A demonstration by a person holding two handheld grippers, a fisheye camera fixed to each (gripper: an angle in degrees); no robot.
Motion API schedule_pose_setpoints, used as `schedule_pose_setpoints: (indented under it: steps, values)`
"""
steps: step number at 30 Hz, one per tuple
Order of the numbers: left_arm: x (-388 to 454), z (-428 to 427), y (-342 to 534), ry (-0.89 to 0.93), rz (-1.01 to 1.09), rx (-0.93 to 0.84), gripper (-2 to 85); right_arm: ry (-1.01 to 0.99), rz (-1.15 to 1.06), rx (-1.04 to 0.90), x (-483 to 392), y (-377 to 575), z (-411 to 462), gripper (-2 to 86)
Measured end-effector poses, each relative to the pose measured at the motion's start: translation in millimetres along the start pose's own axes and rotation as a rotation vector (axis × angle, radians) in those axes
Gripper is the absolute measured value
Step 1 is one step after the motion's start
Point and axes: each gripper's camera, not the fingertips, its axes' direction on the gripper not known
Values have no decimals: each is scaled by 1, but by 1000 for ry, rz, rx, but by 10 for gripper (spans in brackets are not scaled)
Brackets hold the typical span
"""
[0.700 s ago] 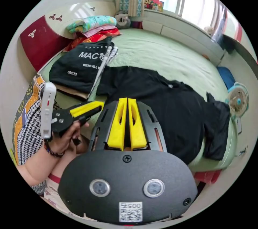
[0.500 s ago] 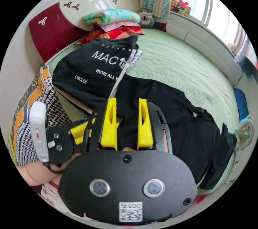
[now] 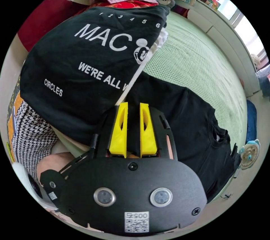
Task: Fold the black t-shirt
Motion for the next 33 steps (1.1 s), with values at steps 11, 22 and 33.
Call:
schedule_pose_setpoints:
  steps: [11, 22, 33]
  values:
    - [37, -19, 3, 78, 216, 82, -4, -84, 331, 207, 126, 68, -70, -8]
    - [98, -29, -33, -67, 459, 73, 86, -130, 586, 115, 223, 181, -29, 53]
    - [83, 25, -90, -55, 354, -34, 117, -164, 404, 288, 224, 98, -47, 81]
